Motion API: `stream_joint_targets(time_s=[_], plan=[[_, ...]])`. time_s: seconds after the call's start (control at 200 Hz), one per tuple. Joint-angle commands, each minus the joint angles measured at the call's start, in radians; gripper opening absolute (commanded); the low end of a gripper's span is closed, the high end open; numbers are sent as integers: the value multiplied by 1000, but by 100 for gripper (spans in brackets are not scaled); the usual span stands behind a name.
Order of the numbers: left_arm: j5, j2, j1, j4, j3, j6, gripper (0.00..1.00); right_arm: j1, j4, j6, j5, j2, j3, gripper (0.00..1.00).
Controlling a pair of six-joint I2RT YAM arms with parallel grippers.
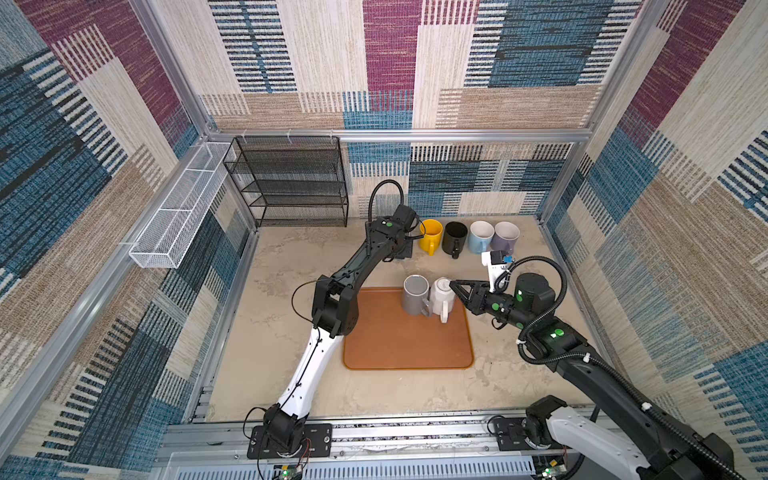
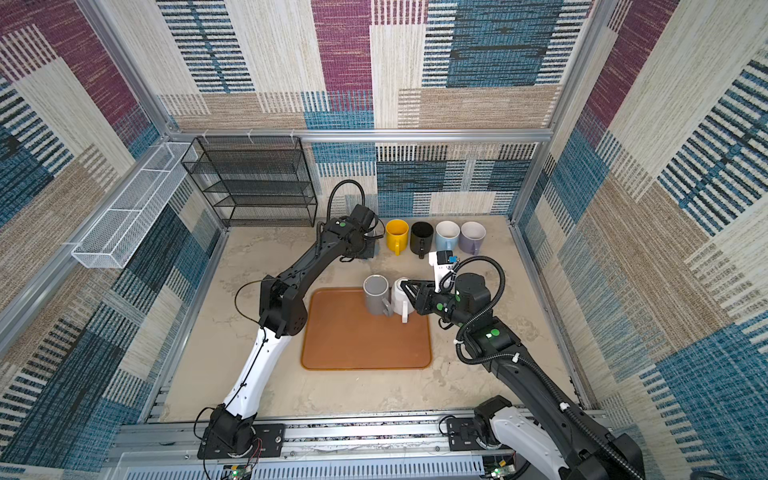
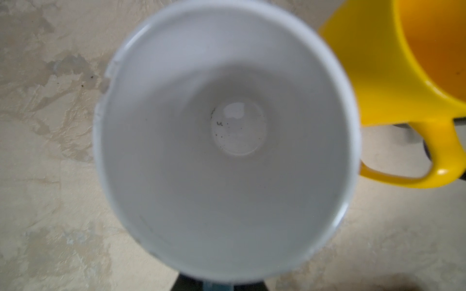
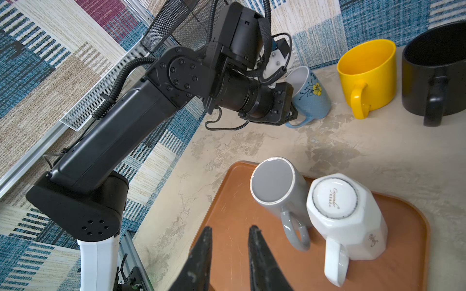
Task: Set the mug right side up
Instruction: 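Lower the blue dotted mug upright beside the yellow mug, open left gripper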
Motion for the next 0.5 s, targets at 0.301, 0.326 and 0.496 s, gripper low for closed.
stream_joint_targets(time_s=[0.301, 0.326, 0.496], plan=[[-7, -9, 3, 38, 11, 6, 6, 0, 14, -6, -4, 12, 22, 28], [-5, -9, 1, 38, 11, 6, 7, 0, 14, -5, -5, 13, 22, 29], [-3, -14, 3, 38, 11, 8, 11, 0, 16, -6, -5, 15, 23, 29]])
